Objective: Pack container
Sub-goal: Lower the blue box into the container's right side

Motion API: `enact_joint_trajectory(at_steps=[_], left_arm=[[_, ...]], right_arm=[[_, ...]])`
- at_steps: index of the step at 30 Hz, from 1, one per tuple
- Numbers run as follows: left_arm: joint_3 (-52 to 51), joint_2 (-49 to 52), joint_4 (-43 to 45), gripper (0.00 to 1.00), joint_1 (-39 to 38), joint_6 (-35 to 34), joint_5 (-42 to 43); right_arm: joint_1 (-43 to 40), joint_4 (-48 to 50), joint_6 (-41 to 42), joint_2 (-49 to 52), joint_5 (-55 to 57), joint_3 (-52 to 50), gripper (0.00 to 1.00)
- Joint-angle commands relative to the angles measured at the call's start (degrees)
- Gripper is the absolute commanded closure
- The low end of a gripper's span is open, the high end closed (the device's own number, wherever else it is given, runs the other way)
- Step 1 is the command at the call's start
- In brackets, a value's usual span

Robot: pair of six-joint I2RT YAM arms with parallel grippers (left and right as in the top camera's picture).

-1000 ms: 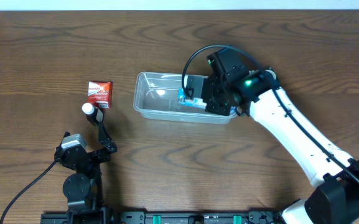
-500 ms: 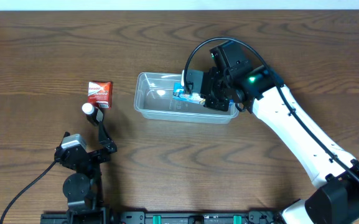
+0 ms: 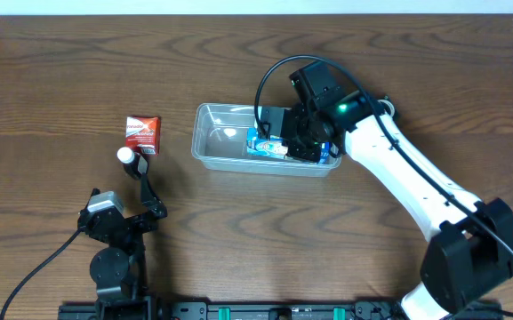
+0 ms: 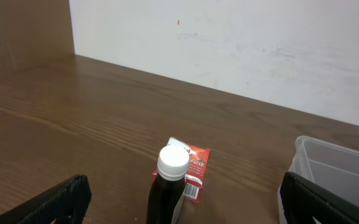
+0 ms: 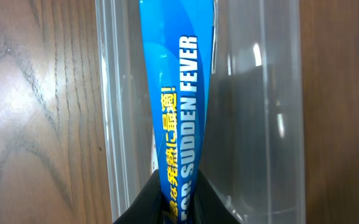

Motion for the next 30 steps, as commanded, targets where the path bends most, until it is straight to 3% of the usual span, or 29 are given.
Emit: enact_joint_trajectory(at_steps=[1,18,30], left_arm=[[-1.11,-0.35,-2.25,0.02,-0.22,0.98,-0.70],[-1.11,-0.35,-2.25,0.02,-0.22,0.98,-0.70],[-1.11,-0.35,-2.25,0.02,-0.22,0.98,-0.70]], right_arm=[[0.46,0.02,-0.98,0.35,-0.24,1.38,0.88],[0.46,-0.76,-1.11,4.50,-0.98,1.36,0.89],[0.46,-1.55,-1.11,4.76,-2.49,1.36,0.83]])
